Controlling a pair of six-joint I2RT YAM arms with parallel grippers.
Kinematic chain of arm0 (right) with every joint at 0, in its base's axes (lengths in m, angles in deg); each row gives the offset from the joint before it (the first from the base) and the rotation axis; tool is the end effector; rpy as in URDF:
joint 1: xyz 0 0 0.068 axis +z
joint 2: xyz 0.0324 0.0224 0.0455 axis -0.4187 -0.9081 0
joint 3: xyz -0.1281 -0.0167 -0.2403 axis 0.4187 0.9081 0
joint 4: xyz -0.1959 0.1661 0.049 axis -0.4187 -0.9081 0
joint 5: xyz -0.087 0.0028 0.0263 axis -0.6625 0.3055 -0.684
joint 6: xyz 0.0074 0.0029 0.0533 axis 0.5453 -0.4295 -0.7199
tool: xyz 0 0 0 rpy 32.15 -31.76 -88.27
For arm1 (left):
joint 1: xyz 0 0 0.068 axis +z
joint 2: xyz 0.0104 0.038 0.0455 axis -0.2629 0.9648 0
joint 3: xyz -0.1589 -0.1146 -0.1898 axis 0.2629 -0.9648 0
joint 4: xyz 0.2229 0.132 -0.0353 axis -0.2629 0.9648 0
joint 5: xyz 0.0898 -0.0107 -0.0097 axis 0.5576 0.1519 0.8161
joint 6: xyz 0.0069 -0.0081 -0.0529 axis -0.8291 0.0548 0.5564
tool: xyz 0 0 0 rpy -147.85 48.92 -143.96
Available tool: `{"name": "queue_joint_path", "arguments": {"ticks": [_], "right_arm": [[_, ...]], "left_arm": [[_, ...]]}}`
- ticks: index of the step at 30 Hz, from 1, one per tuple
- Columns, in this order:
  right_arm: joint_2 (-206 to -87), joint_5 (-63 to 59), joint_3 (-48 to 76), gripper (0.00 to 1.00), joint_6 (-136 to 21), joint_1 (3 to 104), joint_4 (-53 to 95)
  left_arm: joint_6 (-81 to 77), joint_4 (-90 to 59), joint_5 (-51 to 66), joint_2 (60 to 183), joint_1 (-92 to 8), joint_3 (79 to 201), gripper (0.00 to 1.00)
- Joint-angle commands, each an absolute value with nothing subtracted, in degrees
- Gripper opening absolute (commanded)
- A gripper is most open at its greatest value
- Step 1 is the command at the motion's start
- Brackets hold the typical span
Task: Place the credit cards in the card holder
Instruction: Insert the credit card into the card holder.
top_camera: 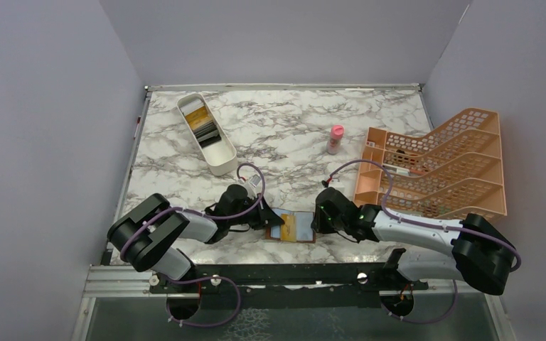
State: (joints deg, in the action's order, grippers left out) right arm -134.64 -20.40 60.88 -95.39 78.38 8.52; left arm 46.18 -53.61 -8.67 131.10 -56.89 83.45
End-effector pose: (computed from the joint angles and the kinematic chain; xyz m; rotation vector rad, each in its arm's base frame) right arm 0.1333 0.1695 0.1588 -0.1127 2.5472 0.4689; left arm 0.1640 -0.1655 0.1160 -0.0876 2.4153 -1.4154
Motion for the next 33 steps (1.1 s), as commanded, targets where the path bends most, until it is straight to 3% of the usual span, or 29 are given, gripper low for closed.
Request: {"name": "queue_joint_path", "arguments": {"ticks": [1, 33], "right_arm": [[-134.84, -20.82, 61.81, 0.25, -94.67, 78.28, 6.96], [-134.28, -20.16, 61.99, 0.25, -94.93, 78.27, 7.12]], "left_arm": [[44.24, -55.7, -5.95, 131.61, -57.25, 83.96, 0.0], [33.56, -54.9, -5.11, 131.35, -58.83, 85.45, 0.0]]}}
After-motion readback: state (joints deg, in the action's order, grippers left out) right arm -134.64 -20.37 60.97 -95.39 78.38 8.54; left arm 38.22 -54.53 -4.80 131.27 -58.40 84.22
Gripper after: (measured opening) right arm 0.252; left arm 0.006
